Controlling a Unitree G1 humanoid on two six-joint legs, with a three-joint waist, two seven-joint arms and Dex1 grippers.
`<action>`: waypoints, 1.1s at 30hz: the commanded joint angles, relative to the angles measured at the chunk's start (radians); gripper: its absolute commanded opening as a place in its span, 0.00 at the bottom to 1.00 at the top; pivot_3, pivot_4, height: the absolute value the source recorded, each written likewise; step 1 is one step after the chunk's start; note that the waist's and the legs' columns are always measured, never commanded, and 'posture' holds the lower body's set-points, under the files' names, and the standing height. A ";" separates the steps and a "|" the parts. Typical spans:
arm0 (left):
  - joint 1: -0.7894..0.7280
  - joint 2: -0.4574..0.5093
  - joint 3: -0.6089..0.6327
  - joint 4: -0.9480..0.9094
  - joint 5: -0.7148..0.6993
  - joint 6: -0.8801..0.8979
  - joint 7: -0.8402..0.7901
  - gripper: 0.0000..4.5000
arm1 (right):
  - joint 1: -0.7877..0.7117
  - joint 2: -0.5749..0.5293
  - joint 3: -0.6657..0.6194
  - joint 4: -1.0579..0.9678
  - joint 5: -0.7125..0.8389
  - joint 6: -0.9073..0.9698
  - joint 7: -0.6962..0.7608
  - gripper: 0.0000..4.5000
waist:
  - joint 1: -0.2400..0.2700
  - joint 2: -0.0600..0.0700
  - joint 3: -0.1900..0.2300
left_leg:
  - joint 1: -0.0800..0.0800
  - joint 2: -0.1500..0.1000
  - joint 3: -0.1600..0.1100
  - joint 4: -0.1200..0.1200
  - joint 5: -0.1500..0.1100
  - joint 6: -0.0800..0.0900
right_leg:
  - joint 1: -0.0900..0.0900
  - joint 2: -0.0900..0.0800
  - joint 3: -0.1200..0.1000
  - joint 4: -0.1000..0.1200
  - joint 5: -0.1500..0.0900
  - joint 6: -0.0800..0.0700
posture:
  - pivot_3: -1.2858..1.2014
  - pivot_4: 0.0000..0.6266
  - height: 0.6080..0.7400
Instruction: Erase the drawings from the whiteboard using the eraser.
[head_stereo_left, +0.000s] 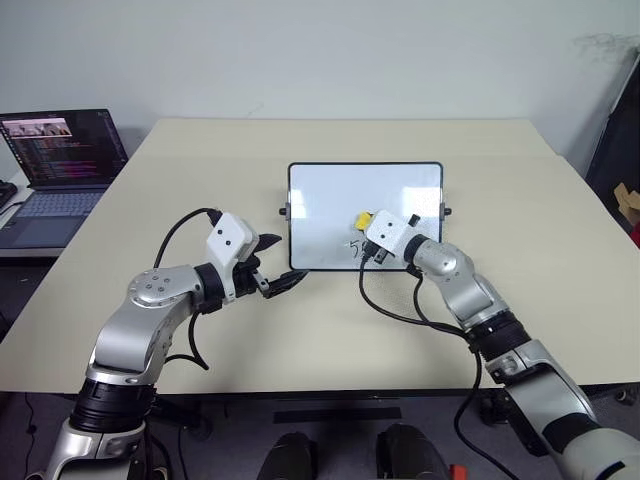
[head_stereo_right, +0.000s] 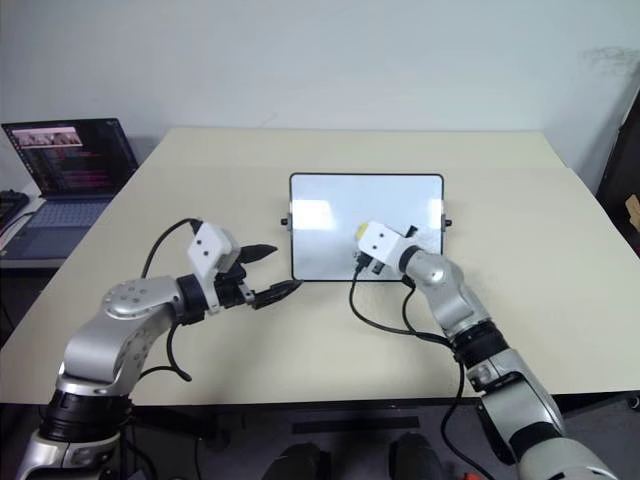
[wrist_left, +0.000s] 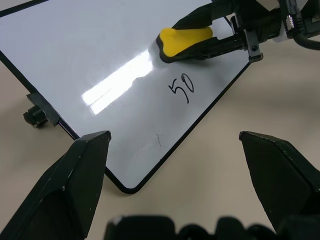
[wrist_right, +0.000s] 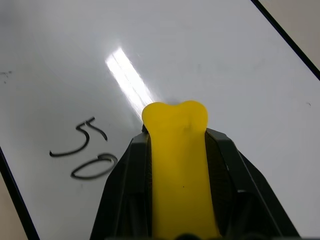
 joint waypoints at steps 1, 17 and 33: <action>-0.004 0.001 0.007 -0.019 -0.012 -0.006 -0.005 1.00 | 0.044 -0.047 -0.050 0.017 -0.007 0.090 0.002 0.25 | 0.000 0.000 0.000 | 0.000 0.000 0.000 0.000 0.000 0.000 | 0.000 0.000 0.000 0.000 0.000 0.000 | 0.52 0.24 1.00; 0.076 0.012 0.046 -0.031 -0.030 -0.061 -0.040 1.00 | 0.359 -0.050 -0.219 -0.688 0.471 0.325 0.283 0.25 | 0.001 0.001 0.001 | -0.024 0.002 -0.003 -0.015 -0.001 -0.001 | -0.023 -0.003 -0.002 -0.015 -0.001 0.001 | 0.52 0.24 1.00; 0.115 0.003 0.029 0.011 0.016 -0.192 -0.046 1.00 | 0.553 -0.175 -0.147 -0.681 0.194 -0.022 0.119 0.25 | -0.001 0.001 0.001 | -0.030 0.001 -0.002 -0.013 -0.001 -0.002 | -0.028 -0.004 -0.002 -0.014 -0.001 0.001 | 0.52 0.24 1.00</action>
